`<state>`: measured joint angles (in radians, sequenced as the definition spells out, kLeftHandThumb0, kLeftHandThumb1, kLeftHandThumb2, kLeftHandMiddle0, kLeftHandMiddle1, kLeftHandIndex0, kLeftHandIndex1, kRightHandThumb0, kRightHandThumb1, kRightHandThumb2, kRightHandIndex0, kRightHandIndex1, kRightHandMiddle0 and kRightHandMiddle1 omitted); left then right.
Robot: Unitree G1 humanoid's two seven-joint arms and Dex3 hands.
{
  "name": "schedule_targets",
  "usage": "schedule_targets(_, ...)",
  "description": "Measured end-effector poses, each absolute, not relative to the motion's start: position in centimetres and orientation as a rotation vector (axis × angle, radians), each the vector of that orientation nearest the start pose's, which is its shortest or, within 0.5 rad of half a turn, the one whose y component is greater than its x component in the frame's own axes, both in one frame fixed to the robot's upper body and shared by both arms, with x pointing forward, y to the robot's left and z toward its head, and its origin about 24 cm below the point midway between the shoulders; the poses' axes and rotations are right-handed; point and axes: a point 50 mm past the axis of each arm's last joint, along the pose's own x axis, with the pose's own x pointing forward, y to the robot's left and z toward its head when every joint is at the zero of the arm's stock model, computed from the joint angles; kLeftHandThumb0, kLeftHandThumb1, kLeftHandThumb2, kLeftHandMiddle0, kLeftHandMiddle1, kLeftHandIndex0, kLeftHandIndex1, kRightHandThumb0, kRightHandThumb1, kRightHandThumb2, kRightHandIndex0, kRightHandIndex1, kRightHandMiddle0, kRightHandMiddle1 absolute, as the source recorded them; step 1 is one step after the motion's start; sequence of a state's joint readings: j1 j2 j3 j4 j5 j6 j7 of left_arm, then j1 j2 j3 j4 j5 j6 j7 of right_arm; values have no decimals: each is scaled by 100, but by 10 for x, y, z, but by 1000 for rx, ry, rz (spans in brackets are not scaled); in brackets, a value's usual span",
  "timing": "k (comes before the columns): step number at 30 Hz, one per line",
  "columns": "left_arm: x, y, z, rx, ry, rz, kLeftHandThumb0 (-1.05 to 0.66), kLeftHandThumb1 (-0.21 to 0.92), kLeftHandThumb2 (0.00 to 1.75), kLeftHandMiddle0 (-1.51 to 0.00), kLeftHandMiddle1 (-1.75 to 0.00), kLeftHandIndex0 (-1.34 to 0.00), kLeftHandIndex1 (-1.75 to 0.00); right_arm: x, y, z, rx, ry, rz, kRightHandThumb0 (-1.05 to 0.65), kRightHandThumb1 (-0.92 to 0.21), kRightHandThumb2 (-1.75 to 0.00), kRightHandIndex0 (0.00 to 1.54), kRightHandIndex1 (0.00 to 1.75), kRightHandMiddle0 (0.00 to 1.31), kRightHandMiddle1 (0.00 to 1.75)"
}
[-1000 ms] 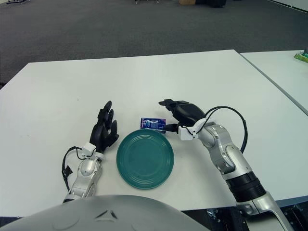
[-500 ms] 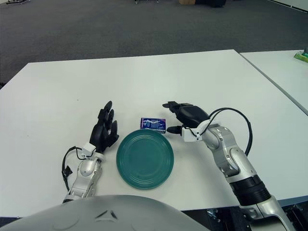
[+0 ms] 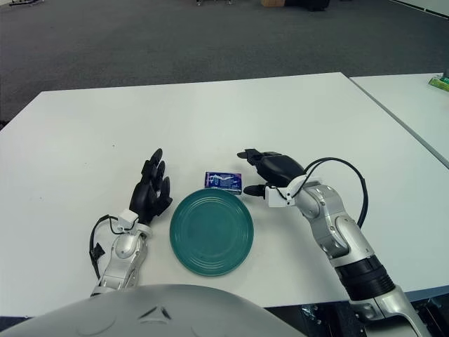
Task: Put the gum into the plate.
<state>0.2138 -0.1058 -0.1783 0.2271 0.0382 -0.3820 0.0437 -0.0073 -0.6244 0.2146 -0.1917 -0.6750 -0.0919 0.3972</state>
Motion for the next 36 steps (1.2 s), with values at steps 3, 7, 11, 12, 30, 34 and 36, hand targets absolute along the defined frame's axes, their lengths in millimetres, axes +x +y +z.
schedule_targets(3,196,98,-15,-95,39,-67,-90,92,70,-17,-1,0,-41,239,-179,72,-1313,-37,623,-81,-92,-40,31,1,0,43)
schedule_targets(7,195,98,-15,-95,45,-65,-90,92,70,-17,-1,0,-42,239,-180,70,-1311,-29,626,-81,-92,-38,31,1,0,42)
schedule_targets(11,194,99,-14,-95,45,-64,-90,92,71,-18,-1,0,-45,238,-180,67,-1309,-24,633,-81,-92,-36,31,0,0,41)
schedule_targets(12,194,99,-14,-95,45,-64,-90,92,71,-18,-1,0,-45,237,-180,67,-1308,-23,635,-81,-92,-37,30,0,0,41)
schedule_targets(30,192,100,-14,-93,50,-66,-92,92,70,-16,0,0,-40,234,-180,59,-1309,-6,659,-81,-92,-43,27,0,0,34)
schedule_targets(34,191,100,-14,-94,49,-69,-92,92,70,-15,0,0,-42,234,-180,56,-1306,8,666,-81,-92,-42,27,0,0,33)
schedule_targets(36,191,100,-14,-94,48,-70,-92,92,70,-15,0,0,-41,234,-180,54,-1304,14,669,-81,-92,-42,28,0,0,34)
